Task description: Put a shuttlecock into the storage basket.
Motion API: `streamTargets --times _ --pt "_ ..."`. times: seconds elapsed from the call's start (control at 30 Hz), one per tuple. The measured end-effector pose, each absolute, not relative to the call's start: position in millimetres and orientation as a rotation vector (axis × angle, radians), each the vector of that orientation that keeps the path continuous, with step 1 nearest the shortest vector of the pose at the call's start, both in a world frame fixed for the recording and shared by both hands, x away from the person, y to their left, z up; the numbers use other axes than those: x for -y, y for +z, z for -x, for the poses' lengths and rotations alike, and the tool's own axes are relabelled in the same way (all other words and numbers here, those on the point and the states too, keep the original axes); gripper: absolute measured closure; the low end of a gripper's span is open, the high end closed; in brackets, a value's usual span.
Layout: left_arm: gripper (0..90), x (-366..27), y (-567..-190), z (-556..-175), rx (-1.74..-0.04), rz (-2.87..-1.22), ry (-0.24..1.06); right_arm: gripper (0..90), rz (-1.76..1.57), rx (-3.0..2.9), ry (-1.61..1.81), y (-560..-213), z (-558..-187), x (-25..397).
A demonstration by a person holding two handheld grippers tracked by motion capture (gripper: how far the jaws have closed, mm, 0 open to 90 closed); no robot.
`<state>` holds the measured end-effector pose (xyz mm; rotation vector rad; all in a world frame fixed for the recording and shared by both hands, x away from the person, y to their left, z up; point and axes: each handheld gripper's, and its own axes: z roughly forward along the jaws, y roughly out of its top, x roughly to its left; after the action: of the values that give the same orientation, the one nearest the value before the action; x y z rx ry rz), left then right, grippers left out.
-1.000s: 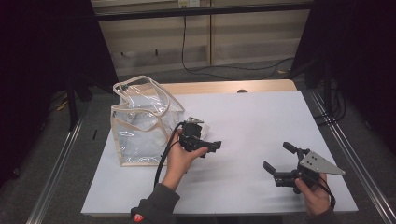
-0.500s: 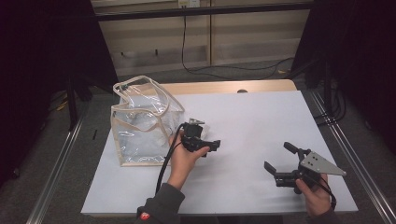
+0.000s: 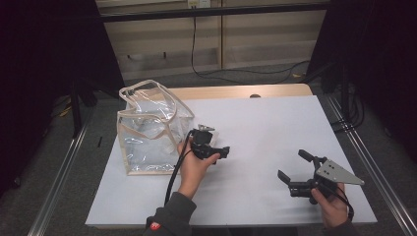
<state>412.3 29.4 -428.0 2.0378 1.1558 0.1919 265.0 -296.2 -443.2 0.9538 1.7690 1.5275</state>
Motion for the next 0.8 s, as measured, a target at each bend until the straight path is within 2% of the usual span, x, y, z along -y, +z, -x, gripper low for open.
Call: streamTargets --times 0.13,0.8 --pt "20.4 -28.4 -427.1 -411.6 -1.152 -2.036 0.187 0.3 -0.953 -1.769 1.524 -443.1 -265.1 296.6" --pt "19.3 -27.4 -428.3 -409.6 -1.183 -2.025 0.238 0.3 -0.955 -1.766 1.525 -442.9 -265.3 296.4"
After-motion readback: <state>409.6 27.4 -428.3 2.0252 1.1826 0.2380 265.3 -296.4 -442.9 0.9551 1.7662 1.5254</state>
